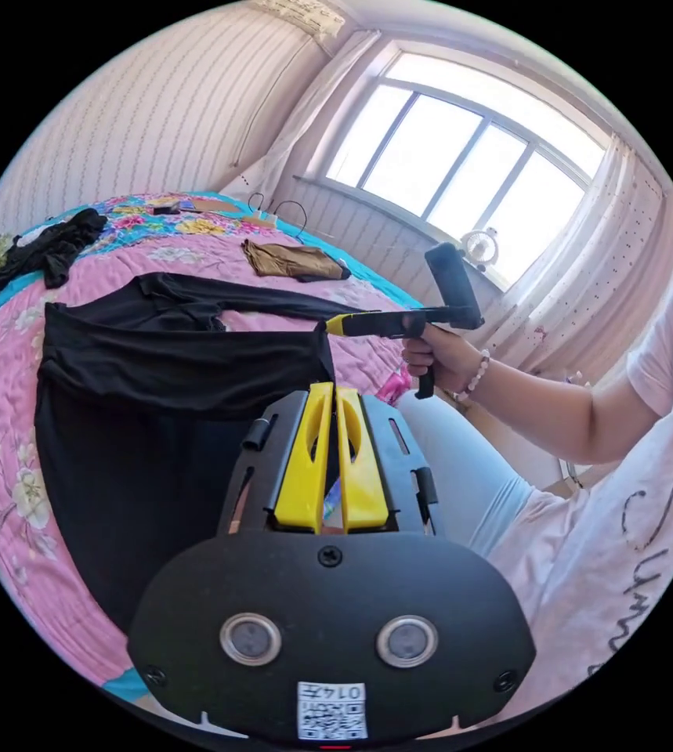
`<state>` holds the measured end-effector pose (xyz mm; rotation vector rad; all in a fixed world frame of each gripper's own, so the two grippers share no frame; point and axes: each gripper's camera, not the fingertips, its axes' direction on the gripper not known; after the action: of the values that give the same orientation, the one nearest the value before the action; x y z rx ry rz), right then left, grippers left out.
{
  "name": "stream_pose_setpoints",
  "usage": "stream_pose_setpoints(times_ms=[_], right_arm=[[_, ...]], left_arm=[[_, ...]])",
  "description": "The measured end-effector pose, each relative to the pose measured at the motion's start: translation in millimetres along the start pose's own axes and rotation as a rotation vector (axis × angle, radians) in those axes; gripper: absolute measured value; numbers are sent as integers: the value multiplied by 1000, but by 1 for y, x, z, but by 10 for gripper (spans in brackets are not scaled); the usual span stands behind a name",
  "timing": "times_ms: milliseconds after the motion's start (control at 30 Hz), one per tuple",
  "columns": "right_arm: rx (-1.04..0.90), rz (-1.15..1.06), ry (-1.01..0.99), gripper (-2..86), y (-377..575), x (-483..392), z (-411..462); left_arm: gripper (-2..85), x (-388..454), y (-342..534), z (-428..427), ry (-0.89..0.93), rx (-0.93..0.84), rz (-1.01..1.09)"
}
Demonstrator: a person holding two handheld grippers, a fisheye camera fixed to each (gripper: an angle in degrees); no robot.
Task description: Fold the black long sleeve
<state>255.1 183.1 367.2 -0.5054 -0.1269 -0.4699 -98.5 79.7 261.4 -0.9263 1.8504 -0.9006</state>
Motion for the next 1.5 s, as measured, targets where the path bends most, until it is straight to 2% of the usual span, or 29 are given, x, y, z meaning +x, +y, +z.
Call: stream_pose_setpoints(times_ms=[233, 367, 433, 533, 700, 733, 800, 867, 900, 1000, 1067, 1133, 1233, 1333, 1500], right_arm=[[-142, 154, 32, -3, 51, 69, 33], [-226, 189, 152, -3, 64, 80, 31], [-257, 156, 238, -3, 73, 79, 25], [-214, 100, 241, -3, 78, 72, 20], [-105, 31, 230, -4, 85, 73, 28], [-163, 29, 230, -5, 91, 81, 41], [-250, 50, 261, -6, 101, 94, 54], [-214, 13, 275, -6, 107, 96, 42], [-173, 12, 343, -5, 110, 97, 29], [83, 74, 495, 7, 125, 118, -24], [236, 215, 609, 27, 139, 147, -54], [387, 481, 756, 64, 164, 189, -85], [518, 691, 743, 88, 201, 224, -103], [590, 713, 648, 96, 222, 242, -105], [510, 674, 686, 63, 221, 253, -97]], left_arm=[[-10, -4, 35, 148, -6, -291, 58], [-10, -1, 42, 168, 1, -313, 74], [-10, -7, 38, 173, -31, -257, 44], [-10, -17, 29, 200, -94, -212, 16], [-9, -24, 31, 287, -127, -380, 44], [-10, -24, 38, 308, -153, -422, 58], [-10, -24, 41, 316, -156, -380, 56], [-10, -23, 37, 322, -151, -408, 60], [-10, -22, 33, 322, -154, -407, 67], [-9, -17, 13, 319, -146, -346, 96], [-7, -14, -9, 323, -133, -314, 122], [-2, -8, -46, 340, -121, -284, 197], [23, 0, -99, 380, -122, -287, 298], [47, 8, -153, 433, -63, -303, 343], [52, 27, -222, 526, -16, -375, 373]])
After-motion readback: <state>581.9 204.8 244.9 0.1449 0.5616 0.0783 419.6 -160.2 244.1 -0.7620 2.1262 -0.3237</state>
